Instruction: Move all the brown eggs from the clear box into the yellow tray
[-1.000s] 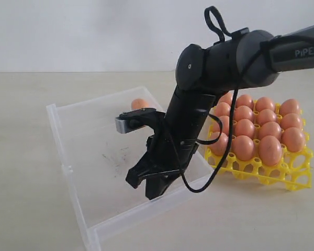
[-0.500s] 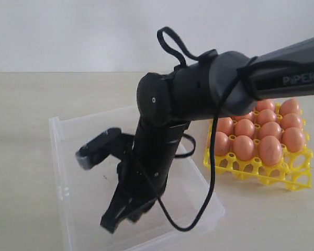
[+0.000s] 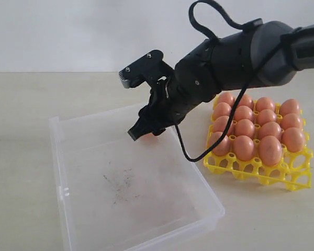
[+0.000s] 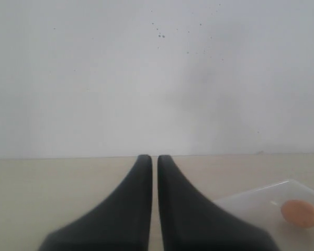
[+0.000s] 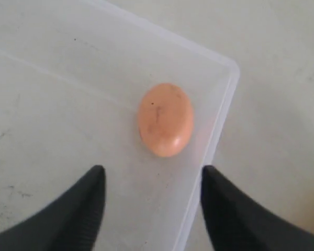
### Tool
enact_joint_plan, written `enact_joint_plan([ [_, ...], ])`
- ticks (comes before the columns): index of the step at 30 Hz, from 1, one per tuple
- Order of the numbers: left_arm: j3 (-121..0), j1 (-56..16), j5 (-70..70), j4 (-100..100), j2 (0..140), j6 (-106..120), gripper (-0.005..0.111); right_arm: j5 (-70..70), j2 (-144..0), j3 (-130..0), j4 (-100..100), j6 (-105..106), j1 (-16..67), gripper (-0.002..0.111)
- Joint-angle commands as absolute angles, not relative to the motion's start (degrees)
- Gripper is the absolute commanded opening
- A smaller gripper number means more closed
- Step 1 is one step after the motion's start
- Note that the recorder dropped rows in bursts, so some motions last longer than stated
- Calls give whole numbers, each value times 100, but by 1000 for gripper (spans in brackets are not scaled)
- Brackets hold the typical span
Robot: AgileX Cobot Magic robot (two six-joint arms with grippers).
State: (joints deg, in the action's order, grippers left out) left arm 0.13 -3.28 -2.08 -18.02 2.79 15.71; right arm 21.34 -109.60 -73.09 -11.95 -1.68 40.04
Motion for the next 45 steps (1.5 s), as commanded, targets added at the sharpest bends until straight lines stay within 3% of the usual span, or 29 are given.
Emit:
enact_joint_plan([
  [1,0,-344,-298,-1828,302,1597,4,2033,-11068,-7554,-1207,207,3886,62],
  [5,0,-344,-298,-1828,302,1597,4,2484,-11438,-8196,-907,388,3865,44],
  [7,0,-344,-298,-1828,302,1597,4,2925,-11615,-8634,-562,825,3865,42],
  [11,0,-344,-298,-1828,302,1597,4,4129,-12013,-9443,179,1804,3865,45],
  [15,0,-344,-298,-1828,302,1597,4,4804,-12398,-10136,291,1938,3865,62],
  [20,0,-344,-298,-1828,302,1597,4,5290,-12809,-10627,167,1836,3854,62],
  [37,0,-344,-298,-1828,302,1597,4,4530,-13173,-10691,-145,435,3638,62],
  [45,0,-344,-298,-1828,302,1597,4,4055,-13253,-10691,1694,510,3423,62],
])
